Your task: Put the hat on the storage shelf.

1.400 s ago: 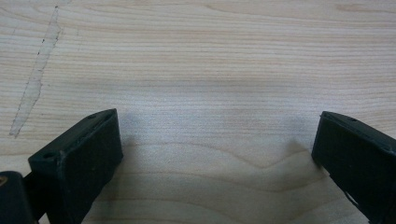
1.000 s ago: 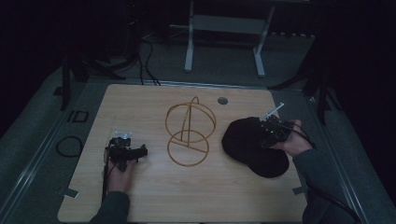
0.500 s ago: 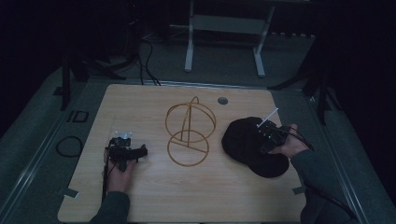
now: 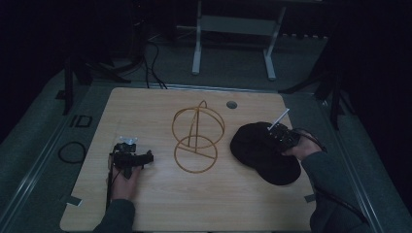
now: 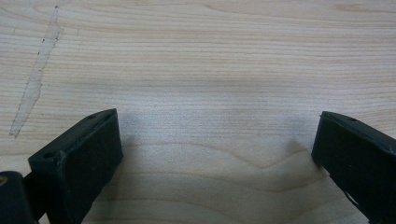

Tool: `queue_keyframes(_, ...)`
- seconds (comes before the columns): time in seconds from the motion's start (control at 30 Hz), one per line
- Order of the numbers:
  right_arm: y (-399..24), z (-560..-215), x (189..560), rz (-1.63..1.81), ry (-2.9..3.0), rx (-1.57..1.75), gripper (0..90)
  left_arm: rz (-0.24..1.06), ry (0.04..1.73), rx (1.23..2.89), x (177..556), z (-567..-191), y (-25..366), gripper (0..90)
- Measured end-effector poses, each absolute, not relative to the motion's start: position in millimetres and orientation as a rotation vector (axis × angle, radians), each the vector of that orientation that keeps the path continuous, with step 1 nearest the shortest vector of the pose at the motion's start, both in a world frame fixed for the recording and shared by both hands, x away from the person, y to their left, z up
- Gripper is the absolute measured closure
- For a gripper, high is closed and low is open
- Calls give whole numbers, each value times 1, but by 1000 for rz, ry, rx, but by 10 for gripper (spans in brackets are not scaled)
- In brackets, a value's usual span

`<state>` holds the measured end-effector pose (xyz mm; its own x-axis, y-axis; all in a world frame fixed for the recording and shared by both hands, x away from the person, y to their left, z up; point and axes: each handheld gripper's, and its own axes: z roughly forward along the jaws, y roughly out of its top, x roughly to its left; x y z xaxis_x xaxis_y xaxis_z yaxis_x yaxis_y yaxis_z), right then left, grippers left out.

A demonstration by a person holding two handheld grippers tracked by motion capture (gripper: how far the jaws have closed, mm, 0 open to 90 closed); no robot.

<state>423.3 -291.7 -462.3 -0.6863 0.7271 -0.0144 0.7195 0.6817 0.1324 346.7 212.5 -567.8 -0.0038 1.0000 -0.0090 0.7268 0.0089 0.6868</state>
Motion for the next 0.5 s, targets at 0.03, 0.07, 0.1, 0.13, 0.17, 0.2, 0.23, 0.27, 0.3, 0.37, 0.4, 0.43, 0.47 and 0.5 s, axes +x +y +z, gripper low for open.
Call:
queue_keyframes(0.03, -292, -461, 424, 175, 2829, 1215, 855, 700, 1783, 1770, 347, -568, 213, 12)
queue_keyframes(0.07, -291, -459, 424, 173, 2832, 1209, 856, 700, 1783, 1770, 347, -568, 213, 12)
queue_keyframes(0.1, -291, -457, 425, 168, 2836, 1200, 857, 700, 1783, 1770, 347, -568, 213, 12)
queue_keyframes(0.13, -291, -455, 425, 167, 2835, 1191, 858, 700, 1783, 1770, 347, -568, 213, 12)
queue_keyframes(0.17, -291, -453, 425, 165, 2835, 1191, 859, 700, 1783, 1770, 347, -568, 213, 12)
queue_keyframes(0.2, -291, -453, 425, 165, 2835, 1191, 859, 700, 1783, 1770, 347, -568, 213, 12)
queue_keyframes(0.23, -290, -450, 425, 160, 2836, 1186, 859, 700, 1783, 1770, 347, -568, 213, 12)
queue_keyframes(0.27, -289, -446, 426, 159, 2830, 1188, 859, 700, 1783, 1769, 347, -568, 213, 12)
queue_keyframes(0.3, -289, -445, 426, 154, 2834, 1178, 859, 700, 1783, 1769, 347, -568, 213, 12)
queue_keyframes(0.37, -289, -441, 427, 154, 2820, 1176, 859, 700, 1783, 1769, 347, -568, 213, 12)
queue_keyframes(0.4, -290, -438, 427, 165, 2816, 1170, 859, 700, 1783, 1770, 347, -568, 213, 12)
queue_keyframes(0.43, -290, -437, 426, 171, 2814, 1168, 859, 700, 1783, 1770, 347, -568, 213, 12)
queue_keyframes(0.47, -290, -434, 426, 175, 2811, 1164, 859, 700, 1783, 1769, 347, -568, 213, 12)
queue_keyframes(0.5, -290, -431, 426, 177, 2809, 1159, 859, 700, 1783, 1769, 347, -568, 213, 12)
